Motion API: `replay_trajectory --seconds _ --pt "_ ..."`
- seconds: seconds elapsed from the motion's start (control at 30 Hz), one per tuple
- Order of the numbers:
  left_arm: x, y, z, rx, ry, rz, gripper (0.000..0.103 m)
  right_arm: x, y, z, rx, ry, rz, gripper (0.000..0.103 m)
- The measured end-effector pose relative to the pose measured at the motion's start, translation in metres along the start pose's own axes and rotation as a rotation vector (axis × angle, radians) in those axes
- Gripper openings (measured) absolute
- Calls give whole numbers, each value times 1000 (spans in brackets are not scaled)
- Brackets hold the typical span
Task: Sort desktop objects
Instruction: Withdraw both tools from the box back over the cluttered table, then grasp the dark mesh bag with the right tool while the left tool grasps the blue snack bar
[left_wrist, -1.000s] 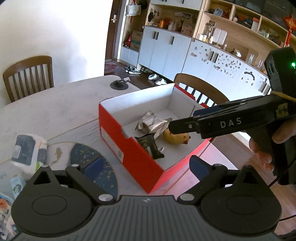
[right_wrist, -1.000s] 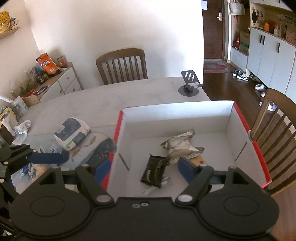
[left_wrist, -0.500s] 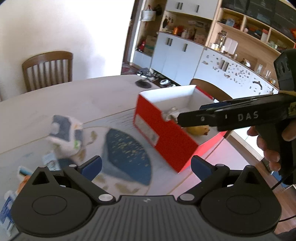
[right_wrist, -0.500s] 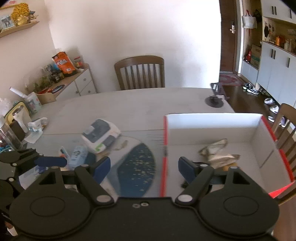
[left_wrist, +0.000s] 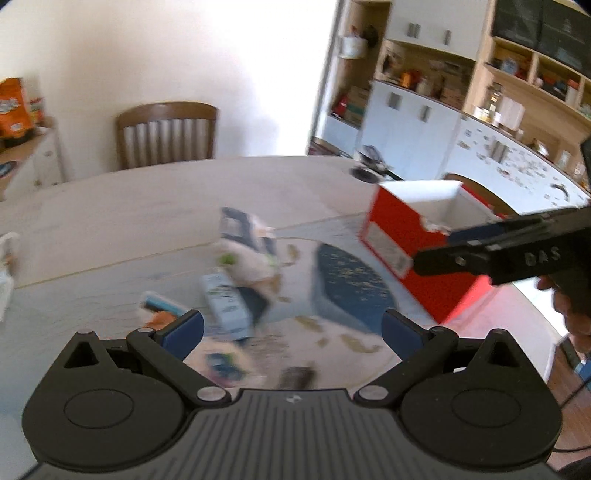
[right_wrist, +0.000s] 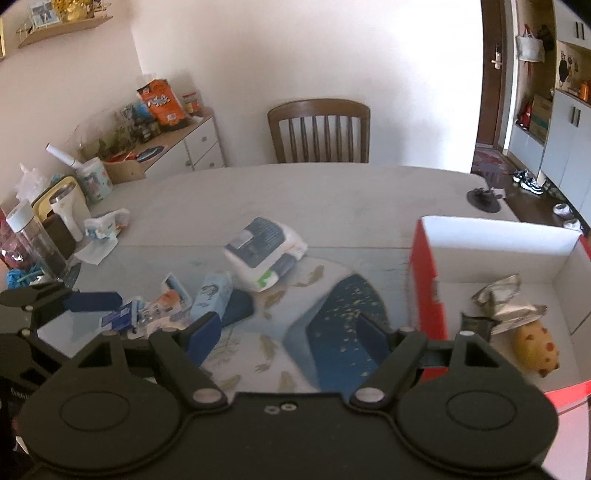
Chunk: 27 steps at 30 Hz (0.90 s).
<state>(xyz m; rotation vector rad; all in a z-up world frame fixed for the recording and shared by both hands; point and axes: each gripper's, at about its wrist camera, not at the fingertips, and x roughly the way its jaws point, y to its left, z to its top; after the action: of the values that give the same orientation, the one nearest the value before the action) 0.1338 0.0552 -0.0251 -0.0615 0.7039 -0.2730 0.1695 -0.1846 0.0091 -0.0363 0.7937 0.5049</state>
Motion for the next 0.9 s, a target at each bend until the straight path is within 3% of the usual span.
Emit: replay_trajectory --seconds 0.57,0.9 --pt "-4 91 -38 -47 44 142 103 30 64 -27 -86 74 47 80" --pt "10 116 -52 -23 80 146 103 65 89 -53 -169 168 67 80"
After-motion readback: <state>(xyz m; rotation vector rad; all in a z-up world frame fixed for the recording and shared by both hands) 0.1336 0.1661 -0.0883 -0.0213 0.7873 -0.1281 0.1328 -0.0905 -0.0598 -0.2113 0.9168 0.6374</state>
